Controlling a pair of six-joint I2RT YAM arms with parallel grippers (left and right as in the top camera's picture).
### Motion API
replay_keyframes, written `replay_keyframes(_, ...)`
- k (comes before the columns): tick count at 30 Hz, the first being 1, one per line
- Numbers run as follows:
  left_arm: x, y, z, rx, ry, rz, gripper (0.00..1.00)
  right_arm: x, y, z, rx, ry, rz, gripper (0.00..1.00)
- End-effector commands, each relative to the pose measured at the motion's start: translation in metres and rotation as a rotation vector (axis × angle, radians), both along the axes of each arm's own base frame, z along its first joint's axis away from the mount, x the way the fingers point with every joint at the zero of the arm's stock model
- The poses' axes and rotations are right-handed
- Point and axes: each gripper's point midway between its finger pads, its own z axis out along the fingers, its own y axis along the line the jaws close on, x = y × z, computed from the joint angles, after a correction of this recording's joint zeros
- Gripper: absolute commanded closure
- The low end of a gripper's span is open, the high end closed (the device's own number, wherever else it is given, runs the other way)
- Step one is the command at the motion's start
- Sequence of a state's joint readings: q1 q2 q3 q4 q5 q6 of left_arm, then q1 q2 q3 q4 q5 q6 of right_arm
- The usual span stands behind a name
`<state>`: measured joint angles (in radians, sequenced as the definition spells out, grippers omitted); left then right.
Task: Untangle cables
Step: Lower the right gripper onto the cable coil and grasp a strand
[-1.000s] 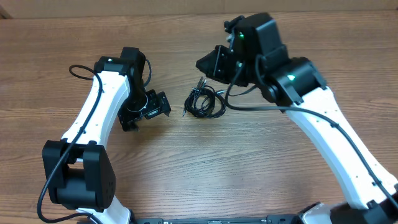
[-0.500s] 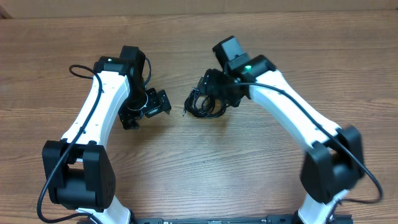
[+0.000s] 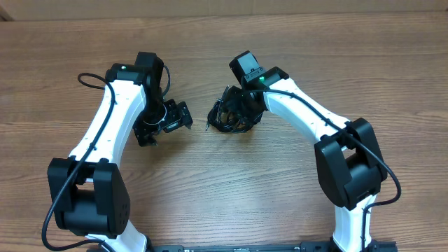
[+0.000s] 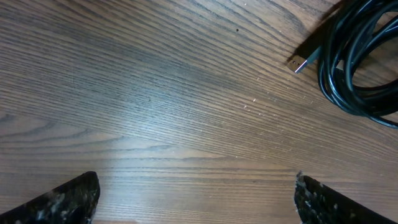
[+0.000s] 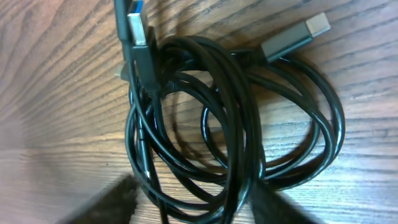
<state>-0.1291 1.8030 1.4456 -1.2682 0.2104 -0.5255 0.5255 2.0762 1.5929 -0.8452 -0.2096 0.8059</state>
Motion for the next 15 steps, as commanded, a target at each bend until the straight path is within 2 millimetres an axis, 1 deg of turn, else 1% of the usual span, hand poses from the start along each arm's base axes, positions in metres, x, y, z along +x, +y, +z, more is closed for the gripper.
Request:
replay_keyframes(1,0.003,-0.004,0.002,-0.014,-0.001,0.012,0.00,0.001,0.004,-0.003,0.008,-0.006,0.010,0.65)
replay_keyframes(2,0.003,-0.004,0.002,-0.015,-0.002,0.011,0.00,0.001,0.005,-0.003,0.011,-0.009,0.010,0.73)
replay_keyframes(3,0.003,-0.004,0.002,-0.015,-0.002,0.011,0.01,0.002,0.006,-0.002,0.018,-0.010,0.013,0.89)
replay_keyframes(4,0.003,-0.004,0.002,-0.015,-0.002,0.011,0.01,0.001,0.008,-0.001,0.028,-0.007,0.024,0.96)
replay_keyframes(5,0.003,-0.004,0.002,-0.014,-0.001,0.012,0.00,-0.001,0.013,0.001,0.056,-0.001,0.047,0.96)
replay_keyframes(6,0.003,-0.004,0.002,-0.014,0.000,0.011,0.01,-0.002,0.021,0.011,0.115,0.010,0.063,0.96)
replay_keyframes(8,0.003,-0.004,0.002,-0.014,-0.001,0.012,0.00,0.002,0.029,0.029,0.177,-0.011,0.095,0.96)
replay_keyframes(10,0.004,-0.004,0.002,-0.015,-0.004,0.011,0.00,0.005,0.040,0.060,0.258,-0.068,0.180,0.96)
replay_keyframes(11,0.004,-0.004,0.002,-0.015,-0.004,0.011,0.01,0.004,0.046,0.079,0.310,-0.099,0.233,0.96)
replay_keyframes(12,0.004,-0.004,0.002,-0.015,-0.004,0.011,0.01,0.001,0.054,0.104,0.382,-0.136,0.299,0.96)
replay_keyframes(15,0.004,-0.004,0.002,-0.016,-0.004,0.012,0.00,-0.015,0.069,0.169,0.565,-0.201,0.407,0.96)
